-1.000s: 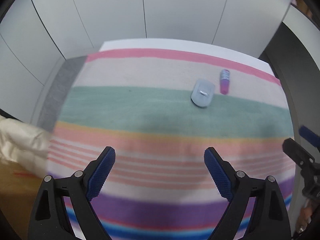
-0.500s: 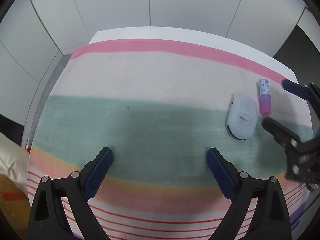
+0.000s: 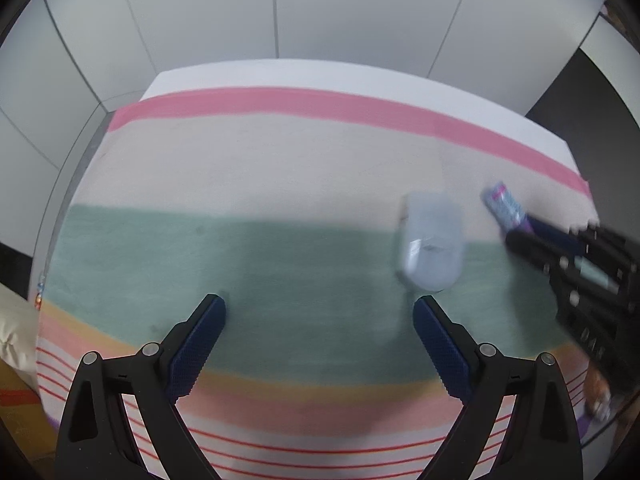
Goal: Organize objects
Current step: 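Grasp the pale blue case with the left tool while the right tool grasps the purple tube, then lift the pale blue case and purple tube and carry them to the box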
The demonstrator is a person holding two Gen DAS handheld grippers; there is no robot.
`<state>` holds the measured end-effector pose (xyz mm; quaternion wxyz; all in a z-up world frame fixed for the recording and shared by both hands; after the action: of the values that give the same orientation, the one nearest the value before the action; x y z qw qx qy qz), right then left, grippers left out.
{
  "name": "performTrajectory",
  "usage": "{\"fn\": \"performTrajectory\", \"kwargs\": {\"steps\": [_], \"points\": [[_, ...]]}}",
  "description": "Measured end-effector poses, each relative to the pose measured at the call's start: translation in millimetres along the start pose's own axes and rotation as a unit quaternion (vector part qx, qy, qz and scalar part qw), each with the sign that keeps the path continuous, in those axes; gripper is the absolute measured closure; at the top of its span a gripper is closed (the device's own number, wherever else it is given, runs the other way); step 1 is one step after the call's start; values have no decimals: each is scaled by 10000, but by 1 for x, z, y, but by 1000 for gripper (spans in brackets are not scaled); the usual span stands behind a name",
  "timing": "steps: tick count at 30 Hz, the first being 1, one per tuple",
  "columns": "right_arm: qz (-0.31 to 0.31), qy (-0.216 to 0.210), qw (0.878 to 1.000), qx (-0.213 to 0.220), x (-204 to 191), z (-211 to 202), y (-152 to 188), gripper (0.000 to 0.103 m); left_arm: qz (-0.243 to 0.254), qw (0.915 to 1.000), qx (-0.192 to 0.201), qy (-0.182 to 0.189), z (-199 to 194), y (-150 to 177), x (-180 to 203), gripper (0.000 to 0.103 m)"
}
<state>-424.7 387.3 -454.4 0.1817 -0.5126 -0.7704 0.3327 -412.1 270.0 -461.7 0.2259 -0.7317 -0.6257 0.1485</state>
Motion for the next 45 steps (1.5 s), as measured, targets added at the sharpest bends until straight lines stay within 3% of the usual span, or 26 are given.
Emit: {"fn": "performTrajectory", "kwargs": {"steps": [6,7,9,10,11,17,24,26,38,45], "points": [[778,559,9954,-57,25,-27,27,85,137,9998,98,64,9,-15,31,12],[909,609,9940,-67,29,-31,30,85,176,9998,117,65,11,-16,36,17],[1169,715,9905,-81,34,-37,34,85,388,9988,259,-126,11,-20,40,49],[1205,751,9898,-93,35,-39,35,85,492,9981,363,-32,9,-23,47,65],[1215,831,9891,-99,36,-41,35,85,529,9978,397,43,5,-22,53,67],[1157,1149,9865,-156,36,-52,30,85,875,9946,468,-293,-11,-16,49,67],[1281,1335,9825,-206,31,-68,18,85,490,9973,463,-274,-43,-24,23,67],[1339,1327,9819,-172,28,-77,12,85,438,9974,483,-316,-48,-35,31,67],[1351,1904,9724,29,20,-175,-47,85,190,9950,818,-536,-174,-88,11,67],[1334,2161,9670,192,8,-247,-82,85,126,9905,1246,-574,-259,-110,-8,67]]}}
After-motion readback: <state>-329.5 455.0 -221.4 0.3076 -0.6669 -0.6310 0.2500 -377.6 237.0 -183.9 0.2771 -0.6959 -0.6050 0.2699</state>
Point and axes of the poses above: each gripper's, at about its wrist camera, not at the fingertips, and z roughly the way its jaws point, x to its right, y to its underside, the point moved 10 cm from there along z, roughly the way its jaws point, and after that the axes turned 12 degrees about x, right-handed, at the moved point
